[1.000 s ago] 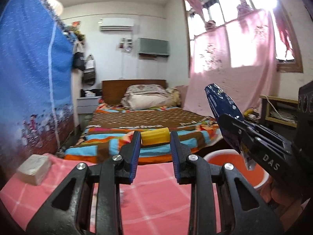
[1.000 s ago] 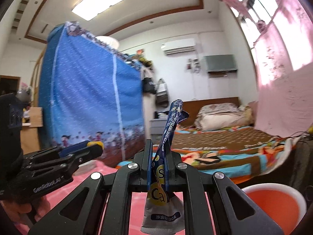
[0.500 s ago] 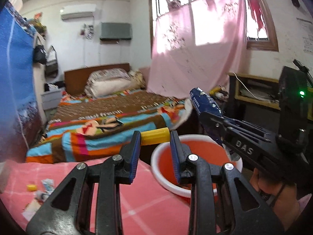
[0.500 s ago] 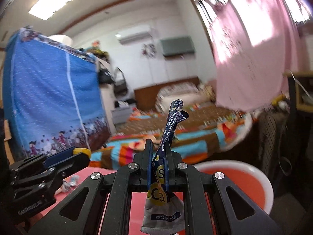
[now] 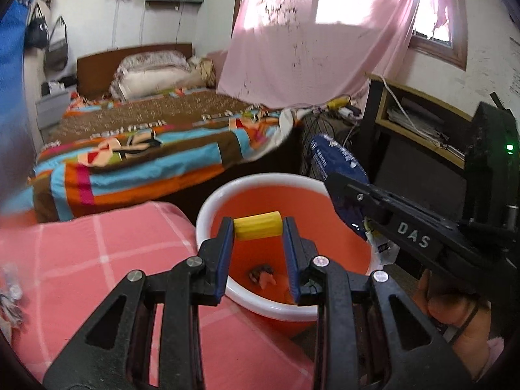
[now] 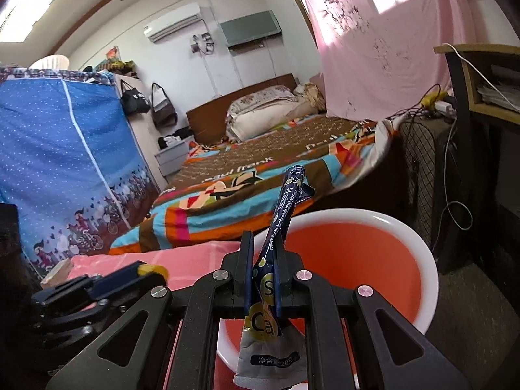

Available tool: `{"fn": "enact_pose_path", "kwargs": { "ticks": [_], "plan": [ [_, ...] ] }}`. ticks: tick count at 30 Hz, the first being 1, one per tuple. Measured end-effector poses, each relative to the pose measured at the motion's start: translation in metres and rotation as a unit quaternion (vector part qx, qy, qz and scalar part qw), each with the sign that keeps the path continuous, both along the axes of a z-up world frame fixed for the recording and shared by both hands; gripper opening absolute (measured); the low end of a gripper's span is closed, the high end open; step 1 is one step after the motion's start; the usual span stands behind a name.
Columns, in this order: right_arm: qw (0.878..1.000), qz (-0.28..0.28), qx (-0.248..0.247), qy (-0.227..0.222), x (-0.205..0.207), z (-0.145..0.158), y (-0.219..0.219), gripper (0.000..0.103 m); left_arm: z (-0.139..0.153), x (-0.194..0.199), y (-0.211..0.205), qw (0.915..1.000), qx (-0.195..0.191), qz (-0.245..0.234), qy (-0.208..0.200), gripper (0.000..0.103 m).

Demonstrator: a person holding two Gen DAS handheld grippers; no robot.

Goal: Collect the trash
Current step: 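Carry both items over the orange bucket and open both tools to drop them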

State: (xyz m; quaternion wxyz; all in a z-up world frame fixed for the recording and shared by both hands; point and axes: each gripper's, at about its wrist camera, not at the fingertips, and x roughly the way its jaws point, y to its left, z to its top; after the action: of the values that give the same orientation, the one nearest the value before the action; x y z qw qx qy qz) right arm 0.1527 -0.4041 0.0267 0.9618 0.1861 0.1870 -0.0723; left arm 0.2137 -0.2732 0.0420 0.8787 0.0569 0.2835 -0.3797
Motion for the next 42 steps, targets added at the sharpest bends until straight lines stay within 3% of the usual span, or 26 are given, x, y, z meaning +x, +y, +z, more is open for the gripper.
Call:
{"fn": "enact_pose_path", "kwargs": {
  "ticks": [10,17,28,30,32,33,37,39,40,42],
  "plan": [
    [0.999,-0.013,0.006,0.037,0.006,-0.009,-0.012,0.009,-0.023,0.022,-0.016,0.9970,0.015,0.007,0.075,0.018],
    [0.998,-0.020,0.004,0.052,0.007,-0.011,-0.012,0.010,-0.028,0.028,-0.015,0.9955,0.016,0.018,0.092,0.023],
    [0.998,-0.019,0.006,0.065,0.011,-0.012,-0.013,0.012,-0.024,0.030,-0.001,0.9952,0.004,0.044,0.087,0.035],
    [0.998,-0.019,0.007,0.067,0.012,-0.012,-0.013,0.017,-0.021,0.029,0.002,0.9953,0.002,0.053,0.081,0.038],
    [0.998,-0.021,0.009,0.063,0.011,-0.012,-0.014,0.039,-0.018,0.029,0.008,0.9953,-0.001,0.065,0.071,0.041],
    [0.998,-0.022,0.011,0.060,0.010,-0.011,-0.014,0.044,-0.017,0.028,0.011,0.9953,-0.003,0.069,0.068,0.043],
    [0.998,-0.025,0.009,0.051,0.009,-0.009,-0.013,0.051,-0.010,0.027,0.027,0.9943,-0.013,0.094,0.048,0.052],
    [0.998,-0.025,0.004,0.050,0.010,-0.009,-0.011,0.063,-0.006,0.025,0.035,0.9934,-0.020,0.106,0.039,0.063],
    [0.999,-0.024,0.002,0.047,0.010,-0.008,-0.009,0.074,-0.005,0.025,0.040,0.9927,-0.024,0.114,0.034,0.066],
    [0.999,-0.022,-0.005,0.039,0.010,-0.005,-0.005,0.078,0.000,0.024,0.048,0.9909,-0.031,0.129,0.023,0.073]
  ]
}}
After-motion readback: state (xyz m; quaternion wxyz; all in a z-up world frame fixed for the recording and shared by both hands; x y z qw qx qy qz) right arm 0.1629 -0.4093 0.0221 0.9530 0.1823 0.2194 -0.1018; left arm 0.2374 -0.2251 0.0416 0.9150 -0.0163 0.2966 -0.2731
